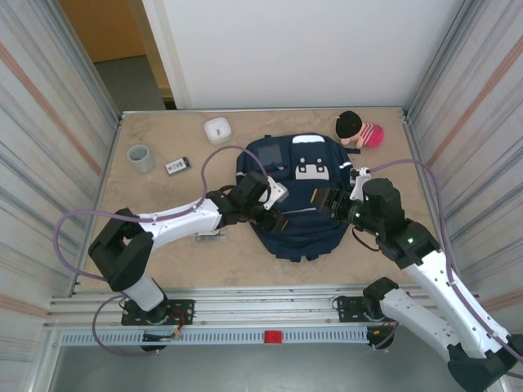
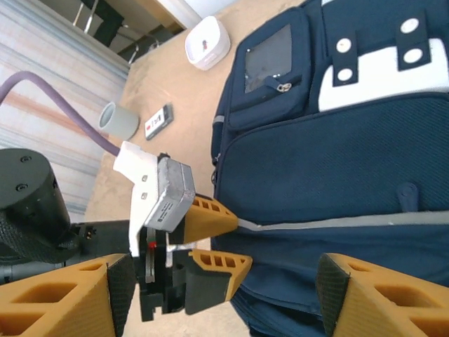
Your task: Pack the student bag
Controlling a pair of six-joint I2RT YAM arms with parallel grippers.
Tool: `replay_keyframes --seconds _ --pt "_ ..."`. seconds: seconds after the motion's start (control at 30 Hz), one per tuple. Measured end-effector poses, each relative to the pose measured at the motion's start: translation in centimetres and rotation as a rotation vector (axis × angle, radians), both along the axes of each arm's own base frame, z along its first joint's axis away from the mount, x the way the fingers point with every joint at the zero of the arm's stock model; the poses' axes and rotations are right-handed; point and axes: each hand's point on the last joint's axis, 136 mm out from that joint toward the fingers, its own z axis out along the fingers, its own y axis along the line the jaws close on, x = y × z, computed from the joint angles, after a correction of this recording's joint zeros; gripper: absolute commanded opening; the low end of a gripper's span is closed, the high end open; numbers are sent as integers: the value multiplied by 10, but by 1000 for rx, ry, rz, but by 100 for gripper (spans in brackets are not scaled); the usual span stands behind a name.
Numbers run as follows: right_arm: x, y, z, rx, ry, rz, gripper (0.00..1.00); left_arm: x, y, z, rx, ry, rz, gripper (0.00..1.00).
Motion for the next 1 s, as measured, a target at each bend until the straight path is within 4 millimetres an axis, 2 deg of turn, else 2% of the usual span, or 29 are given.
replay_keyframes --seconds 0.13,0.23,0.33,0.4,0.5,0.6,0.67,0.77,0.87,1.0 --pt "3 8 -4 -11 6 40 70 12 22 5 -1 53 84 84" --pt "7 15 -7 -18 7 71 70 36 48 22 -13 69 175 87" --pt "13 24 -9 -7 8 102 70 68 83 40 -26 60 282 89" --pt "19 35 -10 9 6 128 70 92 114 48 -26 62 369 90" --pt "24 55 -15 14 8 178 69 124 164 47 -2 89 502 92" --pt "22 83 -32 -5 47 253 69 155 208 32 24 132 609 92" --pt "22 98 -43 -25 73 291 69 170 234 12 41 176 670 92" --pt "23 114 -49 -32 81 330 69 183 260 -16 71 230 725 92" --pt "24 126 -49 -26 67 355 69 199 280 -34 105 260 761 92" --pt "21 144 -57 -26 70 396 68 223 299 -39 130 239 786 93"
